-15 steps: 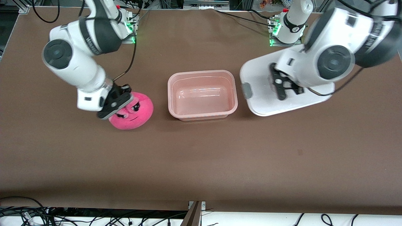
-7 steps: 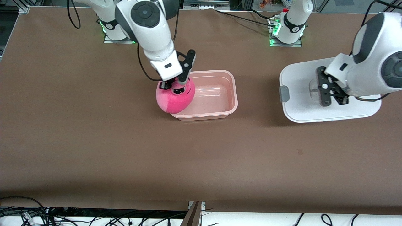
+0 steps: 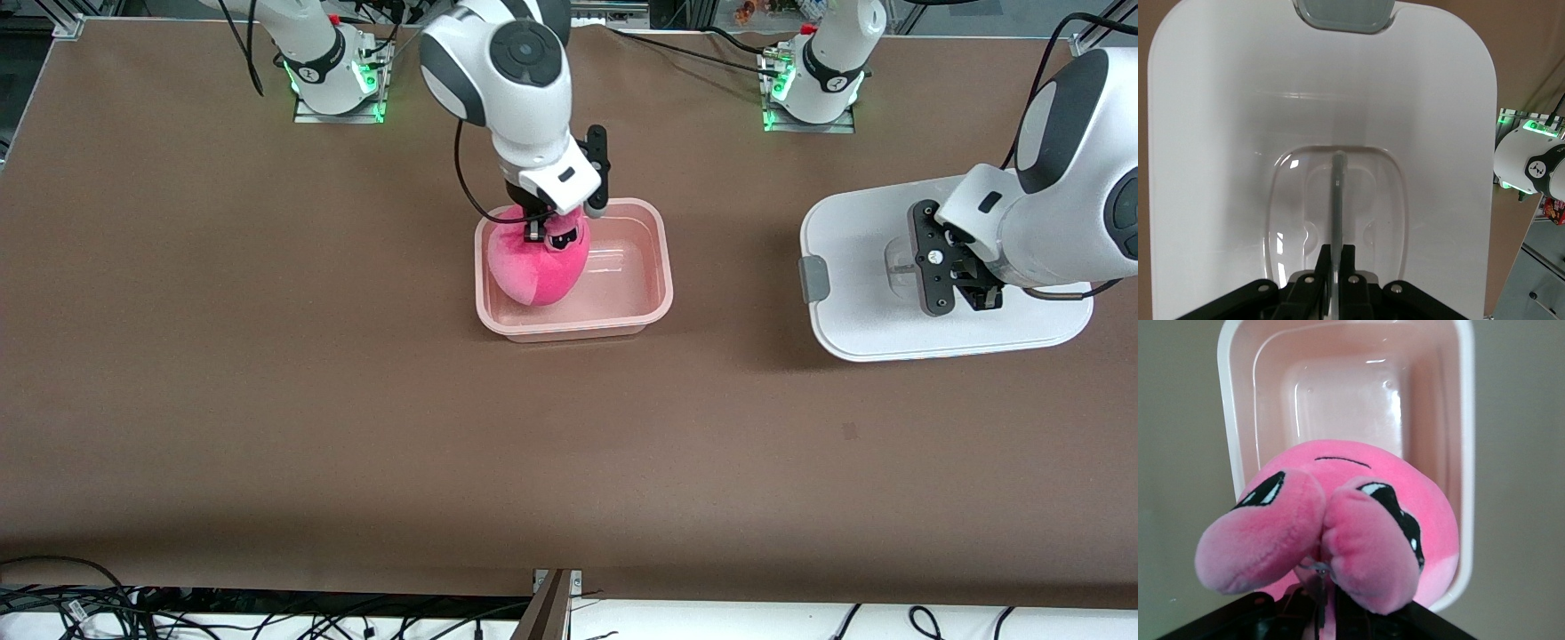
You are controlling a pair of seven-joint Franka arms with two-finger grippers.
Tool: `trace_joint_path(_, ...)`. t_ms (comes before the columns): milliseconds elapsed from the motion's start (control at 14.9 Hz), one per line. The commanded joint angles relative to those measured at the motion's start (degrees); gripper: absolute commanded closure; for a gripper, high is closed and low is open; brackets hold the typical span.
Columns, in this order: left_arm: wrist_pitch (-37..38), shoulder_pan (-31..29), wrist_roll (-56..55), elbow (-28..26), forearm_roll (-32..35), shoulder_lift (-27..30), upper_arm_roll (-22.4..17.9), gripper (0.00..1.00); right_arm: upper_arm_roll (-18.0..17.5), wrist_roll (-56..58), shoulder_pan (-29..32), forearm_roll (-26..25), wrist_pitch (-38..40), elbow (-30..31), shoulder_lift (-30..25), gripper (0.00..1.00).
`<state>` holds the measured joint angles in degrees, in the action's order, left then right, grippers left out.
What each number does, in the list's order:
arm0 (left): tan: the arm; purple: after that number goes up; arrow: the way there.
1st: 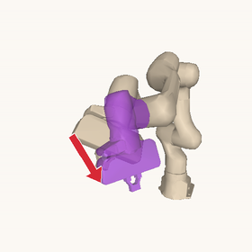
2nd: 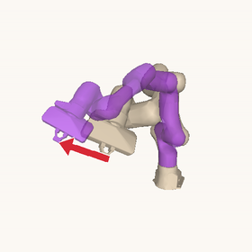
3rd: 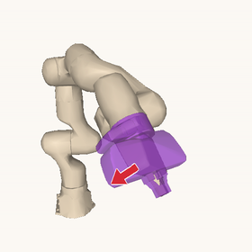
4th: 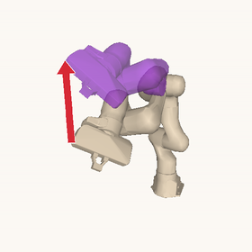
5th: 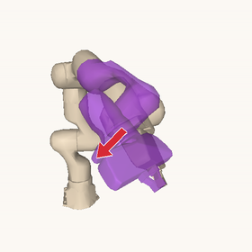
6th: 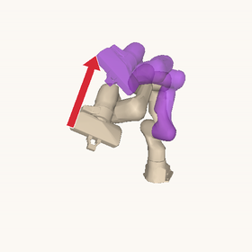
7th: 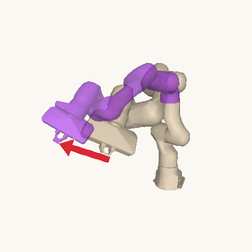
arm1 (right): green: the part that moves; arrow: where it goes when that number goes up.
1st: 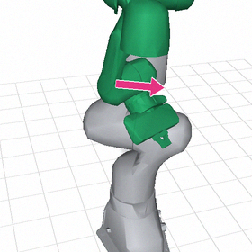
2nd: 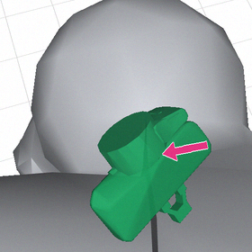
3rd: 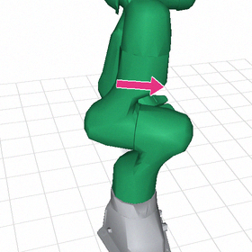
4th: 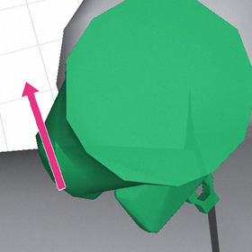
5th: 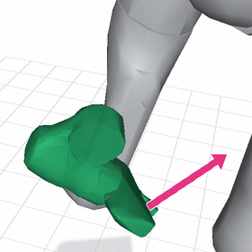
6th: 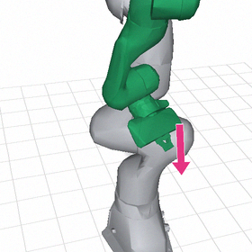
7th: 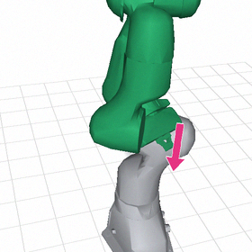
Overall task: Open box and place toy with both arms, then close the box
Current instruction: 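Lower the toy into the box and open the right gripper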
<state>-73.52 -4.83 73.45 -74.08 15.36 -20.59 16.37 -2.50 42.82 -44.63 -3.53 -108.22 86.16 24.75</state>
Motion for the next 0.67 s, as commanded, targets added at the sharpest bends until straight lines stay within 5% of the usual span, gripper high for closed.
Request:
trace_joint_path(0, 0.75, 0.09, 1.08, 2.19, 1.6, -0.86, 0.33, 1.0, 0.74, 2.18, -0.02, -1.13, 0.81, -2.49, 2.93, 1.0)
trace_joint_path(538, 0.75, 0.44, 0.73, 2.19, 1.43, -0.86, 0.42, 1.0, 1.09, 2.36, 0.16, -2.97, -6.64, -3.19, 9.25, 1.0)
trace_joint_path(605, 0.83, 0.44, 0.56, 2.19, 1.43, -0.77, 0.59, 1.0, 1.18, 1.75, 0.16, -3.76, -8.31, -3.19, 10.39, 0.88)
